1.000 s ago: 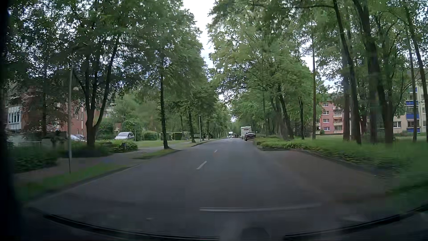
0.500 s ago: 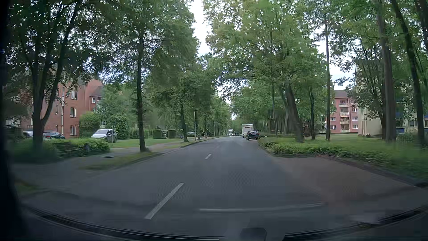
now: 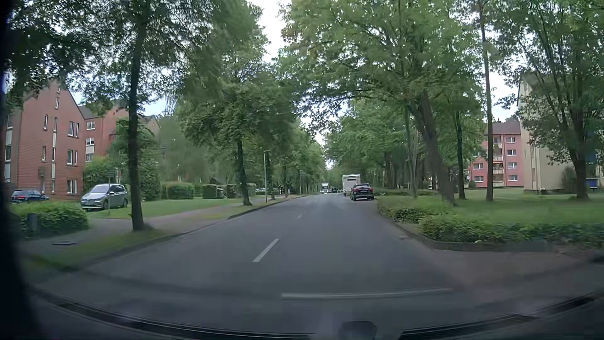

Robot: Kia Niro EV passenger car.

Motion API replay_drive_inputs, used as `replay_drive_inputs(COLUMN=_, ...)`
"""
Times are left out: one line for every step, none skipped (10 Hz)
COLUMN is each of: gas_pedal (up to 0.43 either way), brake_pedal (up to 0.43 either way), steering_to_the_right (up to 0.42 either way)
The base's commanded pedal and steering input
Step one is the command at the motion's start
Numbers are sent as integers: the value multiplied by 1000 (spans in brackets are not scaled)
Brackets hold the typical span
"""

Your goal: Follow the waypoints while adhering to traffic rules and regulations

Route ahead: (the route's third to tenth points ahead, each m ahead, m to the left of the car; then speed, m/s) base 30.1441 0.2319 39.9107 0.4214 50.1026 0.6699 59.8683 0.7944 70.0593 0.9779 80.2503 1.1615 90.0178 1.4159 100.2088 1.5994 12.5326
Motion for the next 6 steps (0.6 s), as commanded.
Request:
replay_drive_inputs(gas_pedal=130, brake_pedal=6, steering_to_the_right=3)
replay_drive_inputs(gas_pedal=130, brake_pedal=6, steering_to_the_right=2)
replay_drive_inputs(gas_pedal=130, brake_pedal=6, steering_to_the_right=2)
replay_drive_inputs(gas_pedal=130, brake_pedal=6, steering_to_the_right=2)
replay_drive_inputs(gas_pedal=39, brake_pedal=6, steering_to_the_right=3)
replay_drive_inputs(gas_pedal=0, brake_pedal=6, steering_to_the_right=2)
